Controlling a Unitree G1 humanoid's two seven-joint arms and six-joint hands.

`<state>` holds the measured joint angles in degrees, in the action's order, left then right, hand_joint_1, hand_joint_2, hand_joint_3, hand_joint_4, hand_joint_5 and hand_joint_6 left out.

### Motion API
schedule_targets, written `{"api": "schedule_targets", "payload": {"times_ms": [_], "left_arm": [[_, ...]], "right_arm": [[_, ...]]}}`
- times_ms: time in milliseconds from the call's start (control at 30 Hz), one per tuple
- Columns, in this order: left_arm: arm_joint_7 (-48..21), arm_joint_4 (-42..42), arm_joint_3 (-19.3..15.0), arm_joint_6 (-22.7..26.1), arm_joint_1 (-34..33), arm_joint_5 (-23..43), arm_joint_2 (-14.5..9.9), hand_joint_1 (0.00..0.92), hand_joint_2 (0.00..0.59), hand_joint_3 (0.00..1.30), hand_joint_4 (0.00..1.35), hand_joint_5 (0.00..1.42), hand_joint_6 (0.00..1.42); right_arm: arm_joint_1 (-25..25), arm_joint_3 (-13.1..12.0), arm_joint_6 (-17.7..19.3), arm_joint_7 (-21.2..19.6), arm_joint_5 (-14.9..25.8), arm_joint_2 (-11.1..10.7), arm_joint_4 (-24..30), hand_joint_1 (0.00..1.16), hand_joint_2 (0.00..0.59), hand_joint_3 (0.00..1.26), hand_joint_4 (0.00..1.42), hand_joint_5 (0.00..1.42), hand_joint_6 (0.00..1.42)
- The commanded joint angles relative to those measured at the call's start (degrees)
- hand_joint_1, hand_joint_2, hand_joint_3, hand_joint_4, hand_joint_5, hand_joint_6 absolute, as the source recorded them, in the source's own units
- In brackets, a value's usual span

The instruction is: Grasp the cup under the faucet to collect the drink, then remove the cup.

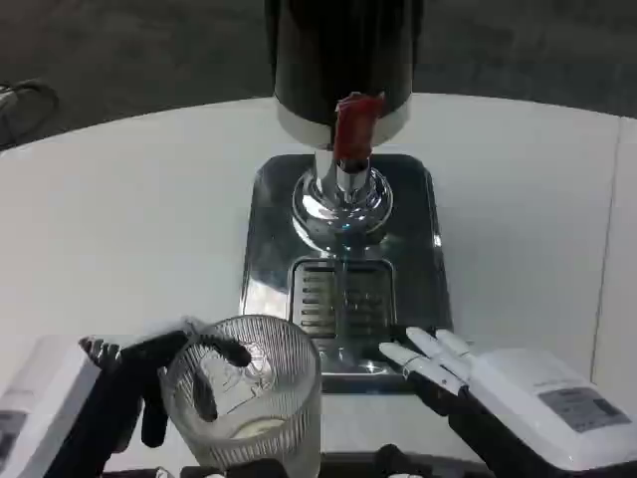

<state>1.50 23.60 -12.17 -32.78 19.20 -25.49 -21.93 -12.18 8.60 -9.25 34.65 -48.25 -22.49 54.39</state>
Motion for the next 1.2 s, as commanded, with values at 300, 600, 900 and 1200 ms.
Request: {"api": "schedule_targets", "payload": {"times_ms": [300, 600, 900, 1200], "left_arm": [[0.0, 0.4, -0.5, -1.6, -0.2, 0.1, -0.3, 0.287, 0.324, 0.89, 0.87, 1.15, 1.31], [0.2, 0.1, 0.2, -0.5, -2.3, -0.6, 0.4, 0.287, 0.324, 0.89, 0.87, 1.15, 1.31], [0.6, -1.6, 1.0, 1.1, -5.9, -1.6, 1.4, 0.287, 0.324, 0.89, 0.87, 1.15, 1.31], [0.9, -5.6, 2.0, 1.8, -10.7, -3.1, 0.7, 0.287, 0.324, 0.89, 0.87, 1.15, 1.31]], "right_arm": [[0.2, -0.4, 0.3, 0.7, 0.1, 0.5, 0.6, 0.29, 0.493, 0.11, 0.0, 0.0, 0.06], [-0.7, -1.0, 0.8, 0.1, 0.0, 0.8, 0.7, 0.28, 0.494, 0.11, 0.0, 0.0, 0.07], [-4.0, -3.1, 2.8, -0.2, 0.9, 0.4, 2.4, 0.29, 0.487, 0.11, 0.0, 0.0, 0.11], [-7.6, -7.9, 3.1, 0.1, 2.9, 0.9, 5.4, 0.29, 0.487, 0.12, 0.0, 0.0, 0.11]]}}
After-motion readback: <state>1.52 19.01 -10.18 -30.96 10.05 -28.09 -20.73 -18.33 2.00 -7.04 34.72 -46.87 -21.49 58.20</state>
